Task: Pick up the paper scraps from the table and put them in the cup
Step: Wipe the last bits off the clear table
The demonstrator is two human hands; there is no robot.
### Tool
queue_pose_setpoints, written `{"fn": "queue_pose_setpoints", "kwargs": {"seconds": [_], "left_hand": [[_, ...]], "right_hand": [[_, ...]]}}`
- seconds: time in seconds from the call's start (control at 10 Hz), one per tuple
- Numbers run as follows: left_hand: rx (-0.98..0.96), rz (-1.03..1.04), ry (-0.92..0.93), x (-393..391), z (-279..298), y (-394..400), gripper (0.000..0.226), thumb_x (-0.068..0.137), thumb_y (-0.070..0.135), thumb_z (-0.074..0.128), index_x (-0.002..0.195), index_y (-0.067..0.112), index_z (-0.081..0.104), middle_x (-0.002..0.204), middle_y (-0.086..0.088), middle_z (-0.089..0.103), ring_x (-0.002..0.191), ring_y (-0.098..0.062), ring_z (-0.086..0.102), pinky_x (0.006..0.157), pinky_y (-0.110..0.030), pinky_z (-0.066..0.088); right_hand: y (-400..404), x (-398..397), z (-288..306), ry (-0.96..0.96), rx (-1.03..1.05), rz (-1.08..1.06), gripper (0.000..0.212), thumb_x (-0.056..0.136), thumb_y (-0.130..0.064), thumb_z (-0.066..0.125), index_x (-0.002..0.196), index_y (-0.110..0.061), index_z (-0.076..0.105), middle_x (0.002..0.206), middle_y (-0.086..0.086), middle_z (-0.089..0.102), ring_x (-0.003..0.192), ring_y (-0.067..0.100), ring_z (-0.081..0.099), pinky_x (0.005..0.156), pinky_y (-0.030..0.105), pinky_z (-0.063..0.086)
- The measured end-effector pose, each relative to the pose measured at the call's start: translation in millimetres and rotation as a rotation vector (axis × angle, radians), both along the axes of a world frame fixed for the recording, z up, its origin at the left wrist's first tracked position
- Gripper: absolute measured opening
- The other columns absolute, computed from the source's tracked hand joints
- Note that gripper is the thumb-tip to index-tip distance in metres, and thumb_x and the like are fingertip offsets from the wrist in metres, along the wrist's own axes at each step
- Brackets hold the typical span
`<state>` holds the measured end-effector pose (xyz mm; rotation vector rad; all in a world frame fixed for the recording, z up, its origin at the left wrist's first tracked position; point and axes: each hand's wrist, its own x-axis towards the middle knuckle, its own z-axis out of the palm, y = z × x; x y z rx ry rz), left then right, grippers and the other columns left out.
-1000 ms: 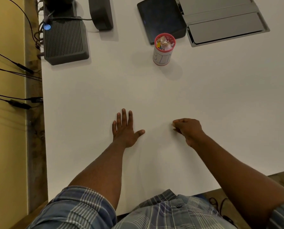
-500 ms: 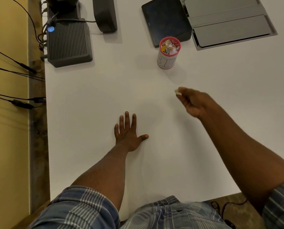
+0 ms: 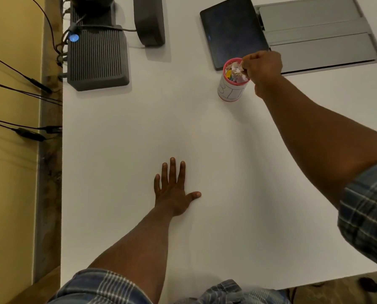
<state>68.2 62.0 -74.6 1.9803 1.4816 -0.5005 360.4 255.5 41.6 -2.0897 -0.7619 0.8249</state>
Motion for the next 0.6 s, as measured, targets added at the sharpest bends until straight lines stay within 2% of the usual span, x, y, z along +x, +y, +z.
{"fn": "queue_pose_setpoints", "kwargs": {"seconds": [0.1, 0.3, 0.4, 0.5, 0.6], "left_hand": [[0.006, 0.011, -0.007, 0, -2, 1, 0.098, 0.082, 0.074, 0.038, 0.138, 0.038, -0.034, 0.142, 0.008, -0.049, 0.134, -0.016, -0.041, 0.113, -0.044, -0.018], [0.017, 0.012, -0.014, -1, -3, -1, 0.098, 0.082, 0.074, 0.037, 0.138, 0.038, -0.035, 0.141, 0.008, -0.050, 0.132, -0.016, -0.043, 0.111, -0.042, -0.020], [0.013, 0.011, -0.008, 0, -3, 0, 0.098, 0.082, 0.075, 0.036, 0.138, 0.038, -0.035, 0.141, 0.009, -0.051, 0.132, -0.016, -0.043, 0.111, -0.042, -0.020], [0.018, 0.014, -0.010, -1, -1, -1, 0.097, 0.082, 0.075, 0.036, 0.137, 0.038, -0.035, 0.141, 0.009, -0.050, 0.132, -0.015, -0.044, 0.110, -0.042, -0.021], [0.028, 0.025, -0.014, 0, 3, 0, 0.098, 0.082, 0.075, 0.037, 0.137, 0.038, -0.036, 0.141, 0.008, -0.050, 0.132, -0.016, -0.043, 0.112, -0.043, -0.020]], "right_hand": [[10, -3, -12, -0.269, -0.016, 0.083, 0.021, 0.089, -0.026, 0.063, 0.103, -0.011, 0.067, 0.098, 0.004, 0.066, 0.085, 0.012, 0.058, 0.084, 0.021, 0.050], [8, -9, -15, -0.438, 0.153, 0.077, 0.021, 0.090, -0.024, 0.055, 0.095, -0.013, 0.072, 0.095, 0.005, 0.071, 0.075, 0.004, 0.056, 0.063, -0.001, 0.034], [-4, -18, -15, -0.431, 0.246, 0.050, 0.021, 0.089, -0.024, 0.053, 0.092, -0.014, 0.071, 0.092, 0.001, 0.071, 0.075, 0.002, 0.058, 0.061, -0.004, 0.035], [-24, -31, -19, -0.440, 0.318, 0.063, 0.023, 0.087, -0.030, 0.052, 0.094, -0.018, 0.070, 0.094, 0.000, 0.070, 0.083, 0.009, 0.063, 0.075, 0.016, 0.053], [-75, -58, -38, -0.489, 0.354, 0.152, 0.025, 0.088, -0.031, 0.057, 0.103, -0.017, 0.070, 0.101, 0.006, 0.070, 0.094, 0.019, 0.062, 0.086, 0.023, 0.046]]}}
